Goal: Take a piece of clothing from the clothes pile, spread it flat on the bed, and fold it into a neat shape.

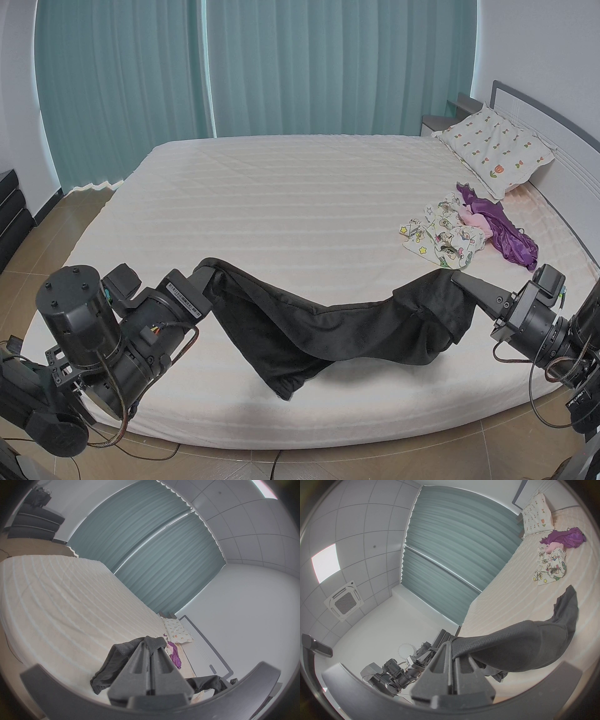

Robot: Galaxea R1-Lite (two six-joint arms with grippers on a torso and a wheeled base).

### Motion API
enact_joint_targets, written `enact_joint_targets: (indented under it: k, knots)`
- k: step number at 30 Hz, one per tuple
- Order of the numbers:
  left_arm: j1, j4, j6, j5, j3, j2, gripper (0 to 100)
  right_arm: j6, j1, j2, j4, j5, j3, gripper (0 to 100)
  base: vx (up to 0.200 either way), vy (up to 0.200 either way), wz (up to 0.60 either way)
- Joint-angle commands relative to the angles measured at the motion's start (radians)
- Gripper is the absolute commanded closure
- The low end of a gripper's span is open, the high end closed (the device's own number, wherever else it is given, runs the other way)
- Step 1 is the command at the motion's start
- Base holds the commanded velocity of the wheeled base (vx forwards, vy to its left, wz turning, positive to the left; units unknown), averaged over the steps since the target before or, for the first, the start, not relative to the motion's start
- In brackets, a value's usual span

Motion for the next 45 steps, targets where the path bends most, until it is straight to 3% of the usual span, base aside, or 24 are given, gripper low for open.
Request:
enact_joint_targets:
  k: [1, 9, 16, 20, 24, 34, 40, 45]
  knots:
    - [-0.010, 0.000, 0.024, 0.000, 0.010, -0.055, 100, 0.000, 0.003, -0.069, -0.010, 0.002, 0.000, 100, -0.200, 0.000, 0.00]
    - [-0.010, 0.037, 0.069, 0.005, -0.002, -0.182, 100, -0.002, 0.010, -0.282, 0.025, 0.051, -0.028, 100, -0.200, 0.000, 0.00]
    - [-0.008, 0.150, 0.075, 0.005, -0.060, -0.282, 100, 0.011, -0.010, -0.501, 0.364, 0.076, -0.264, 100, 0.000, 0.000, 0.00]
    - [-0.007, 0.160, 0.075, 0.005, -0.070, -0.286, 100, 0.029, -0.110, -0.498, 0.542, 0.086, -0.468, 100, 0.000, 0.000, 0.00]
    - [-0.008, 0.160, 0.073, 0.005, -0.065, -0.277, 100, 0.067, -0.162, -0.444, 0.642, 0.094, -0.606, 100, 0.000, 0.000, 0.00]
    - [-0.007, 0.158, 0.067, 0.003, -0.036, -0.170, 100, 0.046, -0.247, -0.259, 0.643, 0.114, -0.566, 100, 0.000, 0.000, 0.00]
    - [0.002, 0.150, 0.062, 0.002, -0.037, -0.113, 100, 0.000, -0.256, -0.174, 0.640, 0.117, -0.537, 100, 0.033, 0.000, 0.00]
    - [0.021, 0.149, 0.061, -0.003, -0.050, -0.081, 100, -0.006, -0.257, -0.084, 0.539, 0.116, -0.536, 100, 0.200, 0.000, 0.00]
